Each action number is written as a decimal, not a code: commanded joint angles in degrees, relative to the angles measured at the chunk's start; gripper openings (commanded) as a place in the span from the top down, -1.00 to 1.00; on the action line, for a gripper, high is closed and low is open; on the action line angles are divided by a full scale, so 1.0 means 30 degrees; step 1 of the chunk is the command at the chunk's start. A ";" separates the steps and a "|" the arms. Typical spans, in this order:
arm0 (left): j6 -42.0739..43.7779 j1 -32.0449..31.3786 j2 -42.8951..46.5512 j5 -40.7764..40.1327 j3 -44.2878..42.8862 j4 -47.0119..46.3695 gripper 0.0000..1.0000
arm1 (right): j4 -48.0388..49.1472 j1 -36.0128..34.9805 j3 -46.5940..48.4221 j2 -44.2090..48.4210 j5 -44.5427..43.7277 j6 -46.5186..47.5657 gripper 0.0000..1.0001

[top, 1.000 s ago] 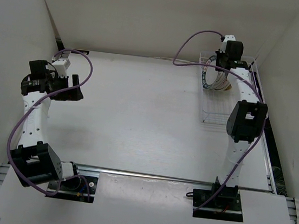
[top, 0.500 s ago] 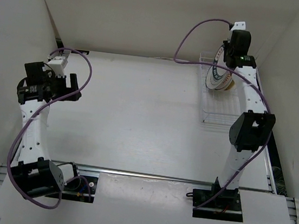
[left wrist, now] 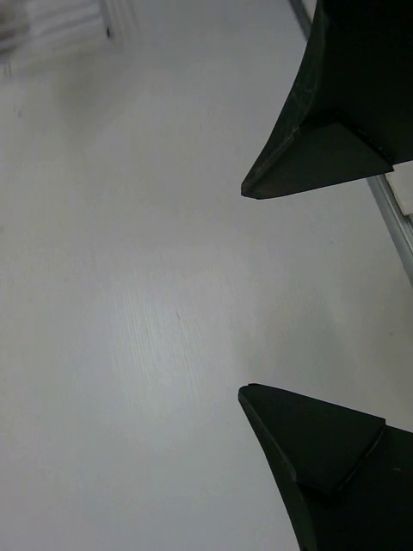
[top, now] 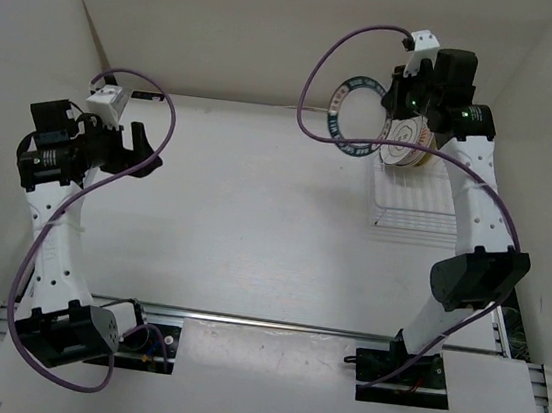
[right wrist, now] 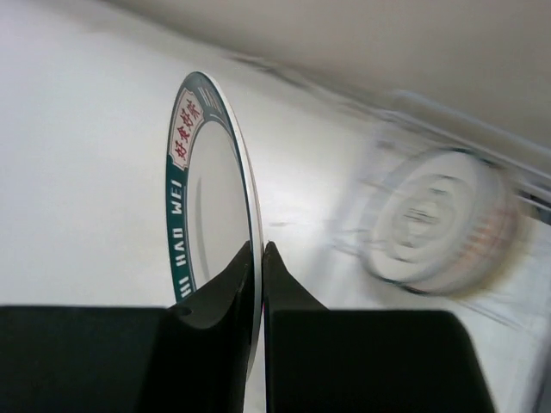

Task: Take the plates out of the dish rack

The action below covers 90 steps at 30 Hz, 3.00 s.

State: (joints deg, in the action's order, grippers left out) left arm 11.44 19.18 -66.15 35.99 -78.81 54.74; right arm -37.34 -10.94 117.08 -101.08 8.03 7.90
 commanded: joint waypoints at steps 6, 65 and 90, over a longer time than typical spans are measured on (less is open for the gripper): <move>0.0357 0.0052 -0.1534 0.9066 -0.1274 0.1918 -0.99 | -0.0680 -0.0248 -0.4039 -0.0204 1.7181 -0.5735 1.00; -1.2066 -0.3677 -0.6188 0.4046 0.3567 -0.6464 0.78 | -0.2285 -0.3619 -1.1099 0.6228 0.6932 -0.3346 -0.81; -1.5972 0.1605 -2.4966 0.8688 -1.4159 -1.0483 0.78 | -0.8763 0.3733 -1.6848 1.2249 0.6374 0.4983 -0.98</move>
State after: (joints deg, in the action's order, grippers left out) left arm -36.82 24.23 -141.67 59.55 -117.10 25.28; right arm -62.00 -1.15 66.54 -64.01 25.98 20.10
